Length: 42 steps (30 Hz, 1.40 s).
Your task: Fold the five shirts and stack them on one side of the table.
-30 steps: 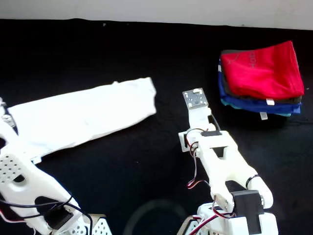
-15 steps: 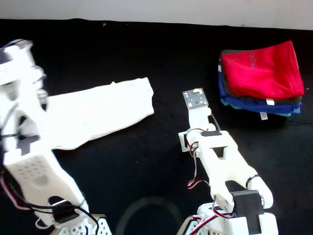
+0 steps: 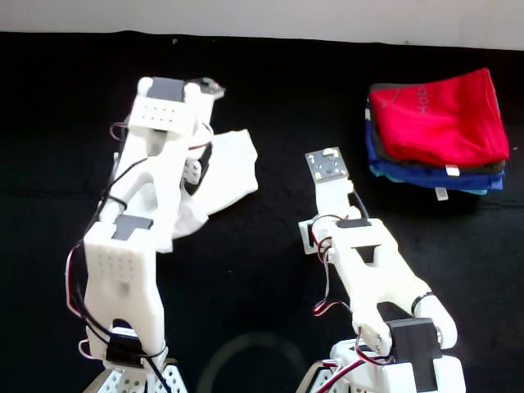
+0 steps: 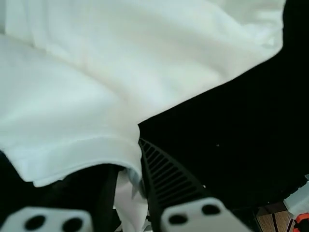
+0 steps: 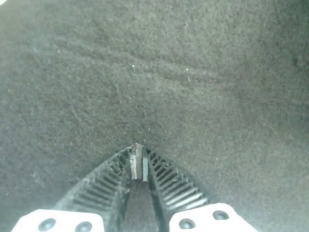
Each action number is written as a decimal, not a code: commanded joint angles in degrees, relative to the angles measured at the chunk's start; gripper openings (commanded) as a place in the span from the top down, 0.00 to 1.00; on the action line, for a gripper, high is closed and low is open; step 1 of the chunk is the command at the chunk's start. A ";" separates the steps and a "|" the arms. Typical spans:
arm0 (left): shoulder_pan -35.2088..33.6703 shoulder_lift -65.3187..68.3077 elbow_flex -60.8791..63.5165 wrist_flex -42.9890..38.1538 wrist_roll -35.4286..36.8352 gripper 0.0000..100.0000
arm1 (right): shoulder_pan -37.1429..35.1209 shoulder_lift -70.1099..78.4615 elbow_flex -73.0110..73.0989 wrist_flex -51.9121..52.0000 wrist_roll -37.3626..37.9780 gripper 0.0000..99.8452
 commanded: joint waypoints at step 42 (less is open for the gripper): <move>8.66 6.64 -39.69 -6.24 0.00 0.87 | -0.57 0.92 -1.63 -0.13 -0.18 0.99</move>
